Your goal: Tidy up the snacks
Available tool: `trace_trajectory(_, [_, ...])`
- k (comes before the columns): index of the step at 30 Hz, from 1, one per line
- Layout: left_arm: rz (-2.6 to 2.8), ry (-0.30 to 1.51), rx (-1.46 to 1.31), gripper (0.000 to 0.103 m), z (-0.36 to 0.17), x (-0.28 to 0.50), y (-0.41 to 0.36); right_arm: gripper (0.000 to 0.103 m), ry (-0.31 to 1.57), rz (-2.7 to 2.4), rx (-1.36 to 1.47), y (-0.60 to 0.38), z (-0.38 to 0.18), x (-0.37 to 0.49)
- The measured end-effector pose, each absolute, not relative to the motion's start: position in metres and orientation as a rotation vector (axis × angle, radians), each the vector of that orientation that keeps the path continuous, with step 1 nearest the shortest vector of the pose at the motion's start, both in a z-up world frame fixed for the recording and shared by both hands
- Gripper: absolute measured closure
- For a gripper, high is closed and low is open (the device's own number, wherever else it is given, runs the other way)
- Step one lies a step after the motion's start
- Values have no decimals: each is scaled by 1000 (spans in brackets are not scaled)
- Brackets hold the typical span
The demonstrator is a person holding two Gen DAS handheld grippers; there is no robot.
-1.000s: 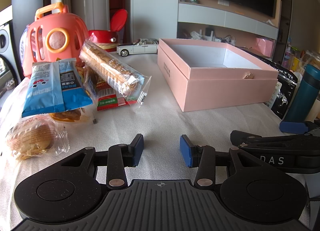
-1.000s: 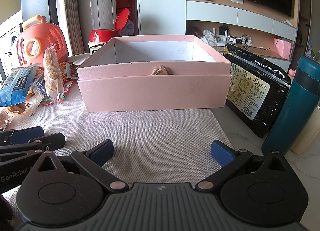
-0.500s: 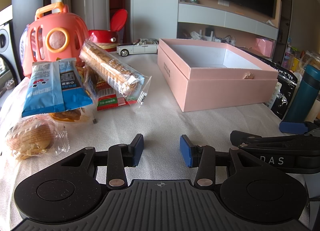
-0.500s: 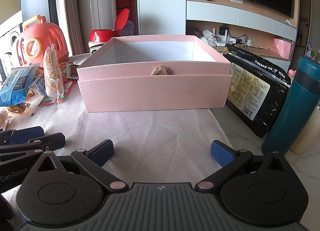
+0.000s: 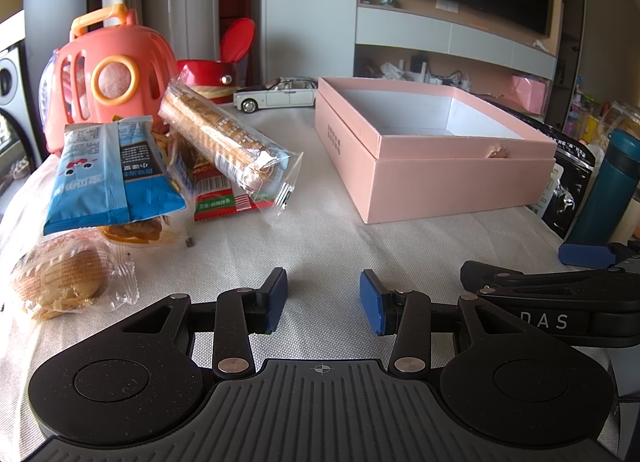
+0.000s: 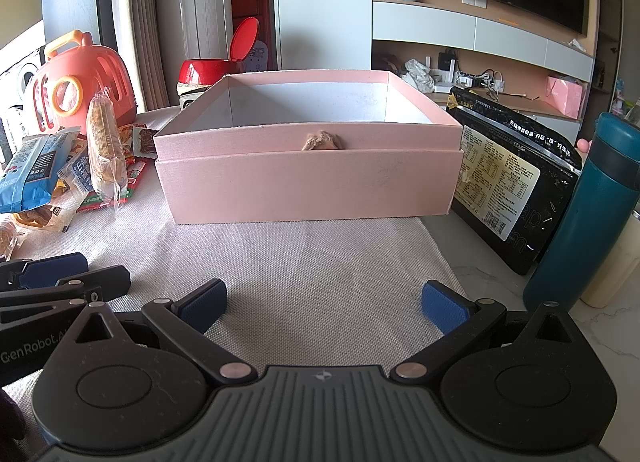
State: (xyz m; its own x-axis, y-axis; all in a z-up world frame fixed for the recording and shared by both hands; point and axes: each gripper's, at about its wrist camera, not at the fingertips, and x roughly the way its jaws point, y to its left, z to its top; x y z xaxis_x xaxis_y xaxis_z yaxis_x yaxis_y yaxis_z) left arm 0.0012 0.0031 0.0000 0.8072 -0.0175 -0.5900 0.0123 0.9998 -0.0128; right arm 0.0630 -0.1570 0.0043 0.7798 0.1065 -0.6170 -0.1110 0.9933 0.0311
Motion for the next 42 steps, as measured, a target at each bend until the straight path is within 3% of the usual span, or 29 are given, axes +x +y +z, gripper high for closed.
trace_trajectory(29, [-59, 641, -45, 58, 4, -2, 8, 0, 725, 167, 5, -158, 11, 71])
trace_trajectory(37, [-74, 542, -208, 57, 58, -15, 81, 0, 899, 239, -79, -156, 19, 83])
trace_trajectory(42, [96, 539, -241, 58, 64, -18, 161, 0, 853, 263, -104, -154, 20, 78])
